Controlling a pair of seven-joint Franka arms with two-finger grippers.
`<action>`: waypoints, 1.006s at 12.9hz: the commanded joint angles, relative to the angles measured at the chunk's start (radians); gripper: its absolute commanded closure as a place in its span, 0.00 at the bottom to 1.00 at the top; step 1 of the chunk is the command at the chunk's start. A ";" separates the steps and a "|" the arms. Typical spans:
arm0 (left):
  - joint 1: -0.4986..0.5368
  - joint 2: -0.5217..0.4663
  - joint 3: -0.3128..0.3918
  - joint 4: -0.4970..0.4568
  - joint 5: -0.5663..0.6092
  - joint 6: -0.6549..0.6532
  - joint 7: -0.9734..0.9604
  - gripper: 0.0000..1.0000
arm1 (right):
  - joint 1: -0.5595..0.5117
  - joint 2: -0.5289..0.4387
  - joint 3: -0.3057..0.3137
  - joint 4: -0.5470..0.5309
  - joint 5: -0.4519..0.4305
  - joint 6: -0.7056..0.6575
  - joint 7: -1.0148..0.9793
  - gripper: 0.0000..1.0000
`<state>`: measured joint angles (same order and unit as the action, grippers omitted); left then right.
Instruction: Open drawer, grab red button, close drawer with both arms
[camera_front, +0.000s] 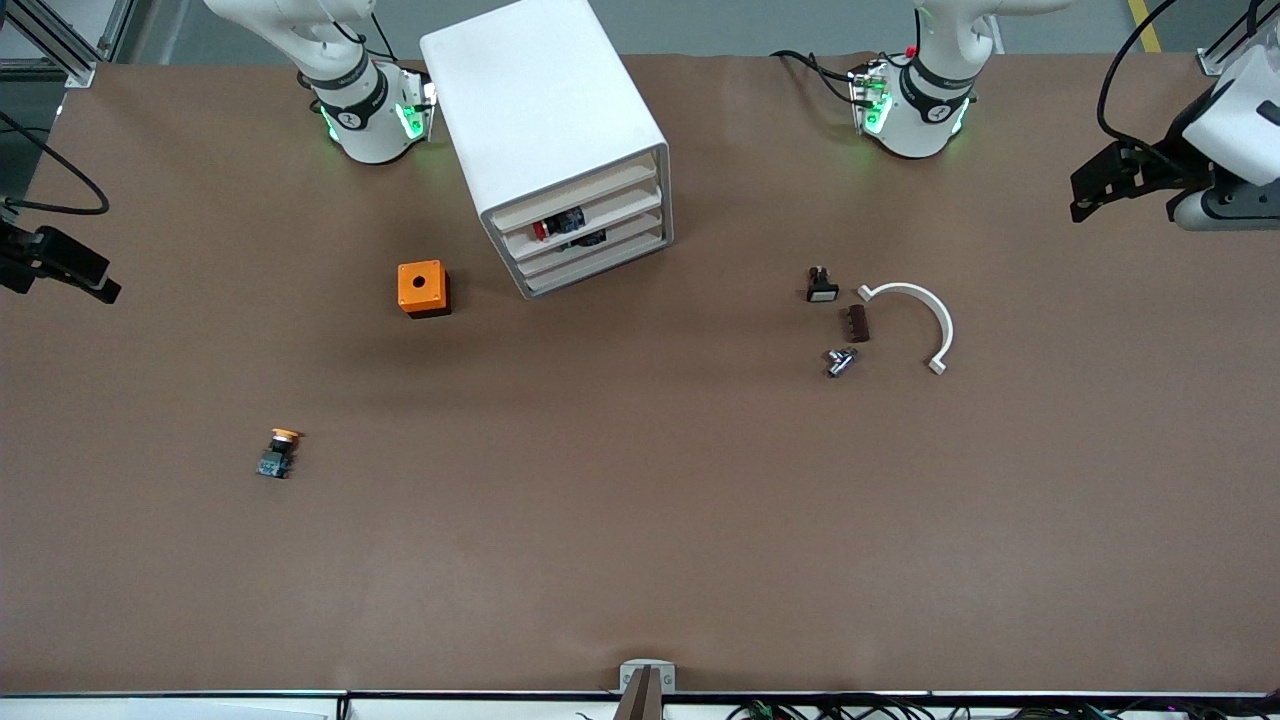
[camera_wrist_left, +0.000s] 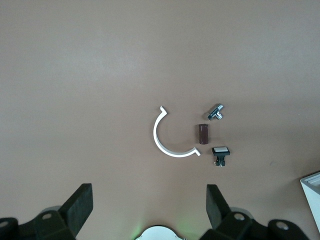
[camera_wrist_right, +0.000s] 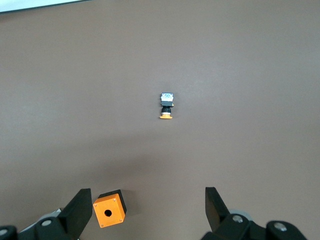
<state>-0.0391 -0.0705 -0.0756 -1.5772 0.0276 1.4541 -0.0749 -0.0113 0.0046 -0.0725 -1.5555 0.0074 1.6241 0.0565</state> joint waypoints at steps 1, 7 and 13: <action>0.004 0.020 -0.003 0.040 0.017 -0.012 0.004 0.00 | -0.004 -0.006 0.007 0.012 0.005 -0.018 0.014 0.00; 0.001 0.052 0.005 0.054 0.020 -0.012 0.004 0.00 | -0.012 -0.003 0.002 0.017 -0.007 -0.003 0.014 0.00; -0.021 0.234 -0.009 0.140 0.002 -0.006 -0.153 0.00 | -0.029 -0.003 0.002 0.017 -0.004 -0.004 0.012 0.00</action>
<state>-0.0483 0.0787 -0.0776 -1.5262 0.0277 1.4623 -0.1474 -0.0213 0.0035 -0.0803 -1.5491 0.0056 1.6271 0.0569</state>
